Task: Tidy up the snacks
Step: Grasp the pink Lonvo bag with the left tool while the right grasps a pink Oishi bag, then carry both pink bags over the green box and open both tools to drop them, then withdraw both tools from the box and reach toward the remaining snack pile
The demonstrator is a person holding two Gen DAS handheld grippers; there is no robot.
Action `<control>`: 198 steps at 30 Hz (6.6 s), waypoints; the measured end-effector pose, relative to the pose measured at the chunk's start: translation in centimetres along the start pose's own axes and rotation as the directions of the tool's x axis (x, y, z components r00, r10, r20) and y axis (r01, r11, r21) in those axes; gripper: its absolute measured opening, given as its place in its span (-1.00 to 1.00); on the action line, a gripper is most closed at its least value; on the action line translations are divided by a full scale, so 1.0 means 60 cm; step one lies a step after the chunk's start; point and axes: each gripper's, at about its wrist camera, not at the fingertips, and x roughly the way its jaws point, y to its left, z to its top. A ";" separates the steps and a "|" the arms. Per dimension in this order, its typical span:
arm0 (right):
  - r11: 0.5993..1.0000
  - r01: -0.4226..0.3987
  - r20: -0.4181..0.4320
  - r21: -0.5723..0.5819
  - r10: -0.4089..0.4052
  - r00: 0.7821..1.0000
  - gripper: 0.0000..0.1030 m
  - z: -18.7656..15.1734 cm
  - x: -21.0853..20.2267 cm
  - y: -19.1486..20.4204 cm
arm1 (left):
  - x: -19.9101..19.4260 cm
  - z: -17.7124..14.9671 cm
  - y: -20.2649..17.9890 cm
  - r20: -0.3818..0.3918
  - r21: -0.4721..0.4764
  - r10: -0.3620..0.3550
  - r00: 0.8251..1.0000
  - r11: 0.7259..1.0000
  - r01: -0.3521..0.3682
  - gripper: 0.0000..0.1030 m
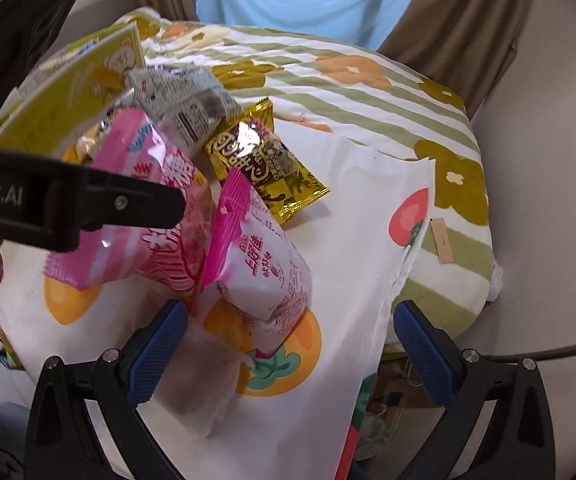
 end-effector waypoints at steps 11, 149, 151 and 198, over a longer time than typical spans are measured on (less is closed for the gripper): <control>0.999 0.000 -0.024 -0.032 -0.001 1.000 0.98 0.009 0.035 0.000 | 0.035 0.001 0.014 -0.078 -0.058 -0.126 0.989 0.991 0.122 0.20; 0.960 -0.239 0.316 0.143 0.185 0.931 0.99 0.253 -0.201 0.479 | -0.507 -0.028 0.556 0.285 0.071 -0.037 0.958 0.997 0.017 0.96; 0.960 -0.219 0.325 0.176 0.153 0.933 0.99 0.241 -0.214 0.460 | -0.505 -0.033 0.533 0.286 0.088 -0.055 0.957 0.996 0.031 0.96; 0.987 -0.152 0.001 0.045 0.152 0.988 0.99 0.165 0.023 -0.001 | -0.036 0.010 0.053 0.168 0.637 0.389 0.906 0.658 -0.401 0.96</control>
